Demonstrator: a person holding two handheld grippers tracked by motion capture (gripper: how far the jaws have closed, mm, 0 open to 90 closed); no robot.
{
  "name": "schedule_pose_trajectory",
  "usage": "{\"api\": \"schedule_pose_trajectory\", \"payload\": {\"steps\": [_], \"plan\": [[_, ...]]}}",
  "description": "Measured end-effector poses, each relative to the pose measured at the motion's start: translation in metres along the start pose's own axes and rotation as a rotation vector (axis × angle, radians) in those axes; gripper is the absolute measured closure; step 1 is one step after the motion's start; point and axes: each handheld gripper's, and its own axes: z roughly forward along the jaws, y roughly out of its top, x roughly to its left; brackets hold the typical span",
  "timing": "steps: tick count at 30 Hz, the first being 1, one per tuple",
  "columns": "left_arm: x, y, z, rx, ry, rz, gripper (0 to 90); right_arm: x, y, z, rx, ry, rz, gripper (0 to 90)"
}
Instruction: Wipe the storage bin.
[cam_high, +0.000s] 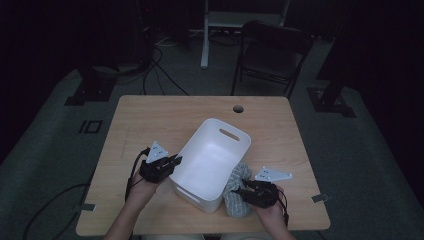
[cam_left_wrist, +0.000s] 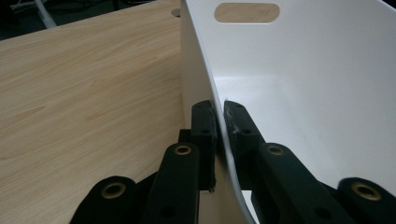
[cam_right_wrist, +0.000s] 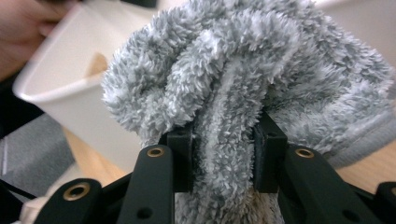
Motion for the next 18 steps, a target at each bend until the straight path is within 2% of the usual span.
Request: {"api": "schedule_pose_trajectory", "payload": {"steps": [5,10,11,13,15,17,18], "plan": [[-0.001,0.001,0.001,0.001,0.004,0.000,83.3,-0.010,-0.009,0.008,0.032,-0.013,0.024,65.8],[-0.003,0.000,0.000,-0.001,0.025,0.001,82.8,-0.030,-0.019,0.023,0.088,-0.033,0.069,64.5],[-0.003,0.000,0.000,-0.001,0.025,0.001,82.9,-0.030,-0.019,0.023,0.088,-0.033,0.069,64.5],[-0.003,0.000,0.000,-0.001,0.030,-0.005,82.8,-0.035,-0.024,0.030,0.124,-0.052,0.068,64.2],[-0.003,0.000,0.000,0.000,0.035,-0.011,82.6,-0.045,-0.034,0.040,0.158,-0.046,0.101,63.7],[-0.004,0.000,0.000,-0.001,0.049,-0.016,82.5,-0.049,-0.036,0.041,0.159,-0.024,0.133,65.0],[-0.004,0.000,0.000,-0.001,0.049,-0.016,82.7,-0.049,-0.036,0.041,0.159,-0.024,0.133,65.0]]}}
